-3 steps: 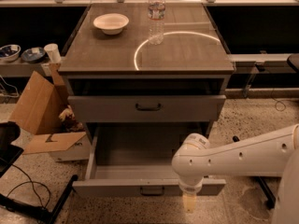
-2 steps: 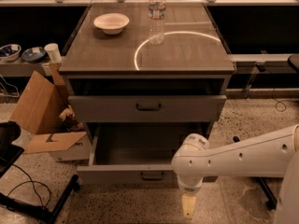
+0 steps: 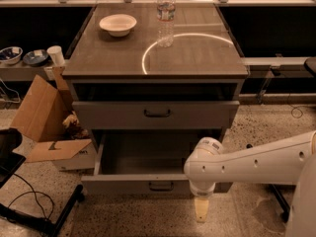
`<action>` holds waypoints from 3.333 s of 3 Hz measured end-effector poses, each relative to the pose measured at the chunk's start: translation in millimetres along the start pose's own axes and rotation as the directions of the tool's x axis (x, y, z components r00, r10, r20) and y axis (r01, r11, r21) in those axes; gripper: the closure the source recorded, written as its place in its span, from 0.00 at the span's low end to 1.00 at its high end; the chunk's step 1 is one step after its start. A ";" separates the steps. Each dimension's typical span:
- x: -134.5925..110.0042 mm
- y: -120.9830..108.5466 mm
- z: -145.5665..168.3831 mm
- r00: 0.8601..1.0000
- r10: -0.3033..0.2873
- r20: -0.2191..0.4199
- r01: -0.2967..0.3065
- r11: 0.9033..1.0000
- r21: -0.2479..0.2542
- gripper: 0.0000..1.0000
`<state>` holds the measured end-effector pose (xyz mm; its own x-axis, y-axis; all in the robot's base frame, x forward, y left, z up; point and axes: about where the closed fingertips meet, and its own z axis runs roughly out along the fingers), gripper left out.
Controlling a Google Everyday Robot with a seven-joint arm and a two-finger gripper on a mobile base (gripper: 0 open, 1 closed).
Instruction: Open middle drawer
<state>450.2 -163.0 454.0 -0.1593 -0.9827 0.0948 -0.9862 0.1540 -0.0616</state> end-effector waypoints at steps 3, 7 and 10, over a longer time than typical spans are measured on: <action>0.5 -10.6 53.0 0.999 -0.011 0.048 0.016 0.994 -0.110 0.23; 17.5 16.7 43.7 1.000 0.024 -0.005 -0.024 0.986 -0.164 1.00; 22.8 38.4 40.7 0.997 0.059 -0.039 -0.066 0.977 -0.201 1.00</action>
Offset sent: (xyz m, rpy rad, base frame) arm 0.0432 -0.0002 -0.0693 0.1054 0.0857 0.0408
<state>410.6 -183.7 413.4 -0.2194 -0.9669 0.1301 -0.9626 0.2362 0.1328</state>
